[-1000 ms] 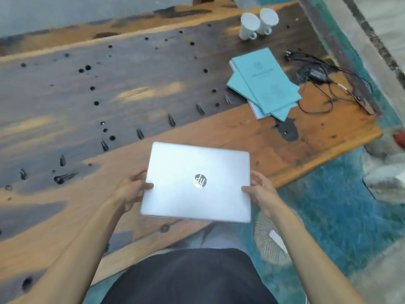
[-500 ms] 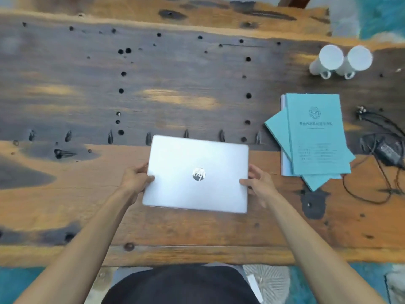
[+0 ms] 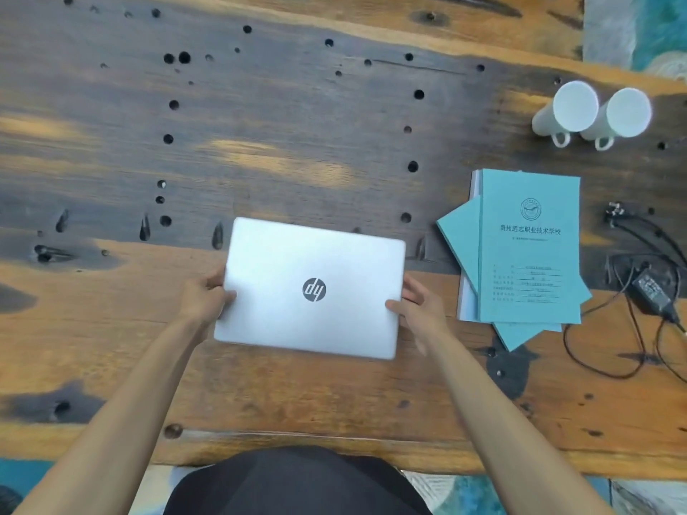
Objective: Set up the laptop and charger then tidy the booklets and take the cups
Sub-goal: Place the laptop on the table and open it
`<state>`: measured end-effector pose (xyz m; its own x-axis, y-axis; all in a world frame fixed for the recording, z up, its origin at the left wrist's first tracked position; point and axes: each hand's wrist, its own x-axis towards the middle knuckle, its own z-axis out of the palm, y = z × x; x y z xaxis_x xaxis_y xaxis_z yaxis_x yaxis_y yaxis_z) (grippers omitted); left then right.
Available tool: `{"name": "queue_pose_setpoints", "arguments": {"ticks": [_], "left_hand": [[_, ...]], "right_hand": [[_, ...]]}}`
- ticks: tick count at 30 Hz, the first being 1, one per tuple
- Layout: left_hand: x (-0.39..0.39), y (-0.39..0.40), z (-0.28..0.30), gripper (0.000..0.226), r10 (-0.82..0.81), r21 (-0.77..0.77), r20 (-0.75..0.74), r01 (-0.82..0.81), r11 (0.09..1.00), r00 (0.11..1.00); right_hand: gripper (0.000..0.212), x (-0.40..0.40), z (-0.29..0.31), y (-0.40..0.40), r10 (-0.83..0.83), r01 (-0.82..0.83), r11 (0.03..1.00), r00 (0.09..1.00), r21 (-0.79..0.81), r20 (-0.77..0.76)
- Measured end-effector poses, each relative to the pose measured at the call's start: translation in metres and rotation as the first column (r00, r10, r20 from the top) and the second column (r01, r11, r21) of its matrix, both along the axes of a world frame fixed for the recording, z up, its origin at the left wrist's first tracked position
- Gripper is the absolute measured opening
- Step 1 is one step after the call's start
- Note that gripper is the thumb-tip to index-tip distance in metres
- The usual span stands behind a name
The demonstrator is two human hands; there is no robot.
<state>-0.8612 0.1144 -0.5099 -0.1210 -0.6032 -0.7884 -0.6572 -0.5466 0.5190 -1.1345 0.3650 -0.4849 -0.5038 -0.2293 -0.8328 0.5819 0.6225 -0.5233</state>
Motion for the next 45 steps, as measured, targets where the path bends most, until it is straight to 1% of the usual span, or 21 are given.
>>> {"name": "queue_pose_setpoints", "arguments": {"ticks": [8, 12, 18, 20, 22, 24, 28, 32, 35, 38, 40, 43, 45], "left_hand": [[-0.002, 0.001, 0.007, 0.062, -0.012, -0.018, -0.027, 0.012, 1.000, 1.000], [0.004, 0.012, 0.006, 0.056, -0.009, -0.016, -0.035, 0.009, 1.000, 0.999], [0.006, 0.022, 0.002, 0.062, 0.003, -0.064, -0.026, -0.005, 0.998, 1.000], [0.006, 0.024, 0.001, 0.063, -0.020, -0.092, -0.021, 0.018, 0.996, 1.000], [0.007, 0.026, 0.000, 0.062, -0.052, -0.108, -0.014, 0.050, 0.993, 0.999], [0.009, 0.025, -0.001, 0.060, -0.076, -0.119, 0.003, 0.075, 0.990, 0.997], [0.011, 0.020, -0.002, 0.053, -0.081, -0.126, 0.040, 0.085, 0.988, 0.996], [0.009, 0.020, -0.001, 0.043, -0.030, -0.132, 0.054, 0.037, 0.991, 0.998], [0.007, 0.024, -0.002, 0.040, 0.024, -0.152, 0.070, -0.013, 0.988, 0.997], [0.007, 0.025, -0.003, 0.041, 0.069, -0.156, 0.082, -0.056, 0.986, 0.994], [0.008, 0.025, -0.005, 0.041, 0.060, -0.158, 0.094, -0.045, 0.986, 0.994], [0.011, 0.023, -0.004, 0.041, 0.046, -0.147, 0.106, -0.030, 0.989, 0.993], [0.012, 0.023, -0.003, 0.044, 0.044, -0.150, 0.110, -0.027, 0.988, 0.993]], "right_hand": [[0.065, 0.012, 0.009, 0.004, -0.090, 0.089, 0.995, 0.996, -0.036, -0.030], [0.062, 0.016, 0.010, 0.007, -0.125, 0.122, 0.991, 0.991, -0.046, -0.053], [0.056, 0.018, 0.005, 0.009, -0.111, 0.109, 0.994, 0.990, -0.028, -0.092], [0.048, 0.017, 0.004, 0.010, -0.109, 0.110, 0.994, 0.988, 0.001, -0.107], [0.035, 0.019, 0.002, 0.012, -0.105, 0.109, 0.994, 0.986, 0.026, -0.129], [0.029, 0.022, 0.000, 0.014, -0.095, 0.102, 0.994, 0.985, 0.044, -0.146], [0.029, 0.026, -0.004, 0.016, -0.086, 0.095, 0.994, 0.984, 0.048, -0.154], [0.029, 0.025, -0.007, 0.016, -0.077, 0.092, 0.992, 0.982, 0.084, -0.171], [0.030, 0.028, -0.011, 0.015, -0.102, 0.123, 0.988, 0.975, 0.094, -0.198], [0.035, 0.033, -0.012, 0.015, -0.136, 0.159, 0.983, 0.967, 0.095, -0.214], [0.035, 0.036, -0.012, 0.015, -0.138, 0.164, 0.981, 0.965, 0.102, -0.223], [0.030, 0.037, -0.011, 0.016, -0.118, 0.143, 0.985, 0.966, 0.095, -0.232], [0.033, 0.036, -0.010, 0.016, -0.085, 0.111, 0.989, 0.967, 0.096, -0.239]]}}
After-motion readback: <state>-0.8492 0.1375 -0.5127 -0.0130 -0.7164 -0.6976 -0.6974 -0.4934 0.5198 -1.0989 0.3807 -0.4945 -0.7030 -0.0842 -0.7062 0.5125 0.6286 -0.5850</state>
